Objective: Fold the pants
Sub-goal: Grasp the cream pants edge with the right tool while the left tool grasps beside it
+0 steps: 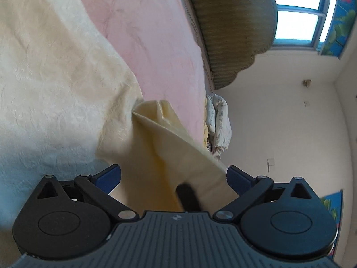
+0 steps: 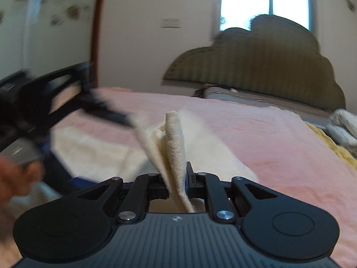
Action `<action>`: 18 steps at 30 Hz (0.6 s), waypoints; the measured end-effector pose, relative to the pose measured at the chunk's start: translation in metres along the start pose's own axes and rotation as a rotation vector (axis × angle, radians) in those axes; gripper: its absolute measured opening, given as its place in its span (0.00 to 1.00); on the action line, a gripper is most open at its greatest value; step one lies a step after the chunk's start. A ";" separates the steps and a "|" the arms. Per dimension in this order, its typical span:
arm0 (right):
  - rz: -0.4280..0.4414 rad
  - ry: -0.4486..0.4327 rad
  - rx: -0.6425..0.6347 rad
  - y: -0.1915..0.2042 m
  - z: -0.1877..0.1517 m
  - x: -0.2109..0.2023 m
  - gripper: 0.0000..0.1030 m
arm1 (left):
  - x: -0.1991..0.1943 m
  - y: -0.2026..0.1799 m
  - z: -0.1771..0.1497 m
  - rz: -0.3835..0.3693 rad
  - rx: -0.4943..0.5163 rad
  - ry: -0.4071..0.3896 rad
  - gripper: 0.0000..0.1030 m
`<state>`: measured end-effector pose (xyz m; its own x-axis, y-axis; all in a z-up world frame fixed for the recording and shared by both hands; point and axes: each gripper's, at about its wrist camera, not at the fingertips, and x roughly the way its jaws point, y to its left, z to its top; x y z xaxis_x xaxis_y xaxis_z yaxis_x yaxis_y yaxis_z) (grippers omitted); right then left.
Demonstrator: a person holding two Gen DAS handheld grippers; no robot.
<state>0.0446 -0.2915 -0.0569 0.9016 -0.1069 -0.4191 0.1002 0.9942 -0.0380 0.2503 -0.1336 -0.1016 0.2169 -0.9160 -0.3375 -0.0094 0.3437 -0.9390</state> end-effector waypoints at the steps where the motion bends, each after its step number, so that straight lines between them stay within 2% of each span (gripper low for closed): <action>1: 0.014 0.009 -0.019 0.008 -0.001 0.000 0.12 | 0.001 0.001 0.003 -0.006 -0.014 -0.010 1.00; 4: 0.044 0.026 -0.057 0.019 -0.006 -0.004 0.12 | 0.003 -0.002 0.009 0.008 -0.016 -0.037 1.00; 6: 0.034 0.040 -0.167 0.034 -0.009 -0.005 0.12 | 0.005 -0.006 0.011 0.015 0.017 -0.040 0.96; 8: 0.015 0.050 -0.224 0.041 -0.012 -0.004 0.12 | 0.007 -0.010 0.010 0.012 0.075 -0.029 0.73; 9: 0.024 0.052 -0.221 0.043 -0.013 -0.004 0.12 | 0.008 -0.011 0.009 0.030 0.097 -0.018 0.49; 10: 0.030 0.053 -0.214 0.043 -0.013 -0.004 0.12 | 0.007 -0.012 0.007 0.069 0.125 -0.019 0.29; 12: 0.025 0.050 -0.214 0.046 -0.012 -0.003 0.12 | 0.000 -0.017 0.005 0.148 0.211 -0.062 0.14; 15: 0.060 0.047 -0.235 0.055 -0.011 -0.001 0.12 | -0.023 -0.030 -0.004 0.235 0.372 -0.155 0.11; 18: 0.112 0.025 -0.277 0.072 -0.008 0.002 0.12 | -0.048 -0.046 -0.019 0.369 0.559 -0.265 0.11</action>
<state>0.0502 -0.2200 -0.0672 0.8895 0.0007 -0.4569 -0.1213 0.9645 -0.2347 0.2212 -0.1091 -0.0436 0.5261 -0.6631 -0.5325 0.3581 0.7407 -0.5685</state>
